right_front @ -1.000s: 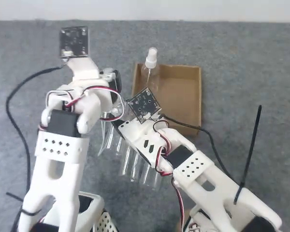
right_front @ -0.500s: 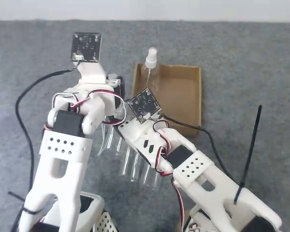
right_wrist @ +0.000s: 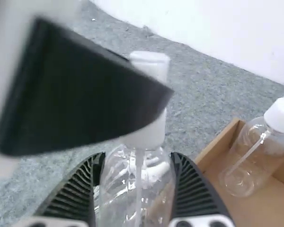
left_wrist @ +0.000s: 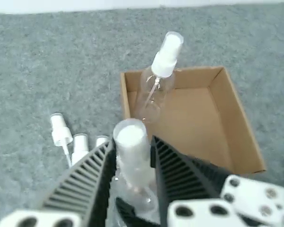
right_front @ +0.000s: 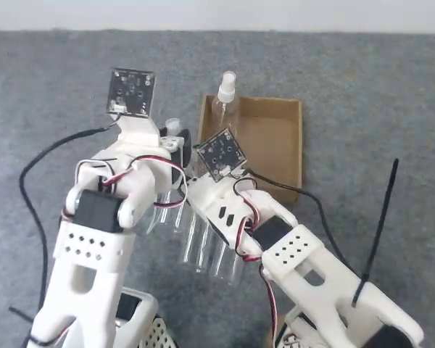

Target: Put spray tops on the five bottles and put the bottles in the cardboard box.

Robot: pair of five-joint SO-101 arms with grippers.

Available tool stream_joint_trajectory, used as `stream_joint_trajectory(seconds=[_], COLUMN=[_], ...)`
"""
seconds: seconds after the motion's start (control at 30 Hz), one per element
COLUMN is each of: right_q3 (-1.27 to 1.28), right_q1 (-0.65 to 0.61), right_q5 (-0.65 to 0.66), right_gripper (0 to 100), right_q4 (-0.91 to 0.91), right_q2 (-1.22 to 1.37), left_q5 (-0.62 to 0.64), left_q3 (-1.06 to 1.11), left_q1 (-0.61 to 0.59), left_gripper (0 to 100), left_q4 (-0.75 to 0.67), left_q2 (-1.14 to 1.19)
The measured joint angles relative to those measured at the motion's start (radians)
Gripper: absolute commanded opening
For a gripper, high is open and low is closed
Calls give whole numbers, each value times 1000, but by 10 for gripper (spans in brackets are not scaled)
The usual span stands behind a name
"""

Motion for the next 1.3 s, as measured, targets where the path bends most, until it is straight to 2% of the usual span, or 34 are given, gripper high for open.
stream_joint_trajectory(seconds=[0.2,0.3,0.5,0.63,0.8,0.9,0.97,1.13,1.3], right_q3=[14,14,14,14,14,14,14,14,14], right_q1=[2,9,21,26,26,26,26,26,26], right_q5=[0,0,0,0,0,0,0,0,0], right_gripper=[6,6,6,6,6,6,6,6,6], right_q4=[-9,-12,-12,-12,-12,-12,-12,-12,-12], right_q2=[0,0,0,0,0,0,0,0,0], left_q5=[-3,-8,-41,-46,-46,-43,-41,-54,-72], left_q3=[0,-44,-198,-213,-213,-195,-155,-38,-8], left_q1=[-35,-40,-44,-51,-141,-245,-273,-281,-262], left_gripper=[116,167,199,199,198,180,164,162,162], left_q4=[2,5,132,147,144,66,0,-120,-158], left_q2=[-2,-2,-2,-2,-2,-2,-2,-2,-2])
